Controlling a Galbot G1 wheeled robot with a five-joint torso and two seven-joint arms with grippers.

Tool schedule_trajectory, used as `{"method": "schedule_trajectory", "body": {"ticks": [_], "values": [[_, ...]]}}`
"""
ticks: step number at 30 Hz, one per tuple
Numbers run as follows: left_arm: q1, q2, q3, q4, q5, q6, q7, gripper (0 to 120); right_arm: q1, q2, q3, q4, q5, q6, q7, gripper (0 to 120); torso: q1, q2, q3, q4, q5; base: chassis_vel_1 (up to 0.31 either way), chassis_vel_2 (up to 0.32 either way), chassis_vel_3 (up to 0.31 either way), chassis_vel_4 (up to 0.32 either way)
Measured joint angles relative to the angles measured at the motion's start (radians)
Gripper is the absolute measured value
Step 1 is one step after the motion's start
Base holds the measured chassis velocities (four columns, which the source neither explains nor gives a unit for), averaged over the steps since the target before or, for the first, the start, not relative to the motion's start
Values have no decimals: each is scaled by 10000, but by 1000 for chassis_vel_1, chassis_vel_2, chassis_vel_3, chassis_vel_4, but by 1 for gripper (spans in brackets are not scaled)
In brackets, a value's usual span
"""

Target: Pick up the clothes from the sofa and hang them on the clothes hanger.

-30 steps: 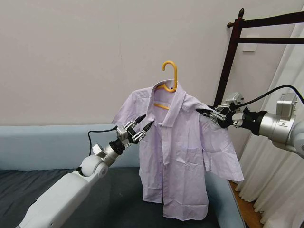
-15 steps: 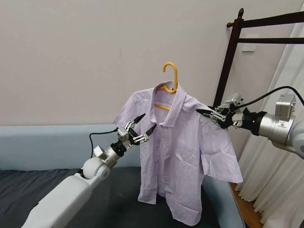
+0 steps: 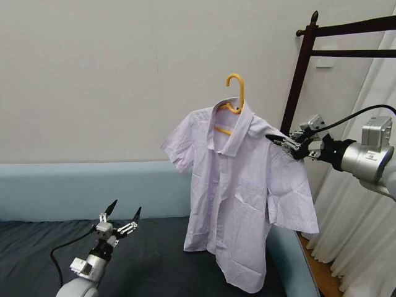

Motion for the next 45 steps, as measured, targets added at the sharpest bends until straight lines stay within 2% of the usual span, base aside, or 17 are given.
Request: {"method": "schedule_trajectory", "body": {"ticks": [1,2,3,5,11,14,24,32,35,41,45], "values": [[60,-96,-65,45,72,-27,-45,100,-12,-7,171,80,124,-247,404,7,0,0,0,-1,1,0,0,0,0],[118,-244,-125,110,141,-72,-89,100,-40,-31,532,209,310,-794,1336,7,-1,1,-1,-2,0,0,0,0,0],[118,-244,-125,110,141,-72,-89,100,-40,-31,532,209,310,-794,1336,7,-1,1,-1,-2,0,0,0,0,0],[151,-464,-150,174,174,-122,-117,100,-171,-226,1341,268,709,-1517,2795,7,0,0,0,-4,1,0,0,0,0],[234,-624,-258,34,187,-146,-107,100,-366,-412,2064,232,951,-1622,3805,7,0,0,-1,-10,-1,0,0,0,0],[688,-713,-619,-289,217,-151,-105,100,-278,-436,2217,130,719,-1622,4199,7,0,0,1,0,-1,0,0,0,0],[1124,-654,-1139,-659,194,-251,-88,100,-435,-643,2033,-256,-864,-1602,4032,7,0,0,0,-3,0,0,0,0,0],[1616,-627,-1698,-844,151,-445,-77,100,-1050,-198,2022,-1130,-2563,-1357,3667,7,0,0,1,1,1,0,0,0,0],[1713,-633,-1772,-927,147,-470,-71,100,-1232,-21,2022,-1790,-3695,-1032,3375,7,1,-1,1,-1,1,0,0,0,0],[1761,-679,-1840,-1026,143,-473,-69,100,-1323,124,1933,-2721,-4493,-674,2811,7,1,0,1,-3,-1,0,0,0,0],[1777,-732,-1852,-1096,144,-473,-68,100,-1459,295,1770,-3694,-5341,-7,2304,7,1,-1,1,-1,1,0,0,0,0]]}}
